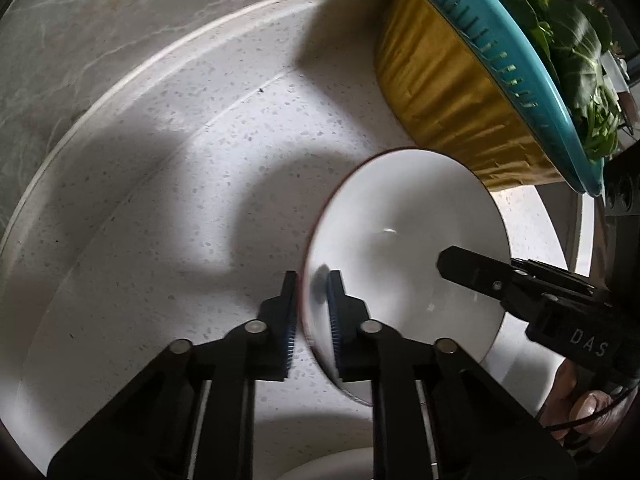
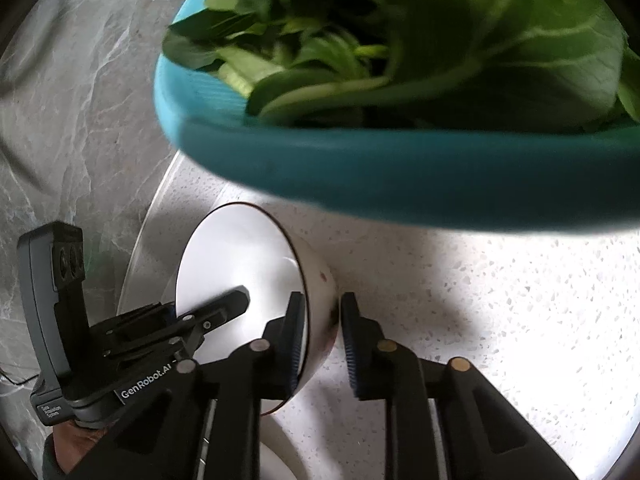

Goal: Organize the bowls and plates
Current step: 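Close the left gripper on the pink-flower bowl rim while the right gripper grips it, then carry the pink-flower bowl with both grippers over the stacked white bowls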

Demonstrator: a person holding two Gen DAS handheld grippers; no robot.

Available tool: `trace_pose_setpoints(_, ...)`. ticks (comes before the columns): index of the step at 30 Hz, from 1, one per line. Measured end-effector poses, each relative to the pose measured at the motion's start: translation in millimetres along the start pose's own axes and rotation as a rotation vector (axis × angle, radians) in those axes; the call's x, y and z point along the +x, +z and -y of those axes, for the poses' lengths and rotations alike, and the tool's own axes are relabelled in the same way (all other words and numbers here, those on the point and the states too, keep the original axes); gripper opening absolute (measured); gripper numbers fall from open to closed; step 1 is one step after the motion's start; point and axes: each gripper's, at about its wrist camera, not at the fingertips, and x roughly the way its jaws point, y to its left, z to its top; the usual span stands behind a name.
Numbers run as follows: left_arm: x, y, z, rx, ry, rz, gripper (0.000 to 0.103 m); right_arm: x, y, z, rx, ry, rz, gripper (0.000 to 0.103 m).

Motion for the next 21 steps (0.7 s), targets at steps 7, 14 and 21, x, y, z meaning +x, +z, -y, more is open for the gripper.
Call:
trace_pose_setpoints(7, -1, -4, 8, 0.005, 0.021, 0.009, 0.009, 5, -9, -14, -0.038, -0.015, 0.000, 0.019)
trace_pose_setpoints(14, -16, -7, 12, -0.013, 0.013, 0.020, 0.009, 1, 1, -29, -0.058, -0.013, 0.008, 0.019)
trace_pose_setpoints(21, -45, -18, 20, -0.023, 0.016, 0.048, 0.009, -16, 3, -51, -0.092, 0.005, 0.022, 0.019)
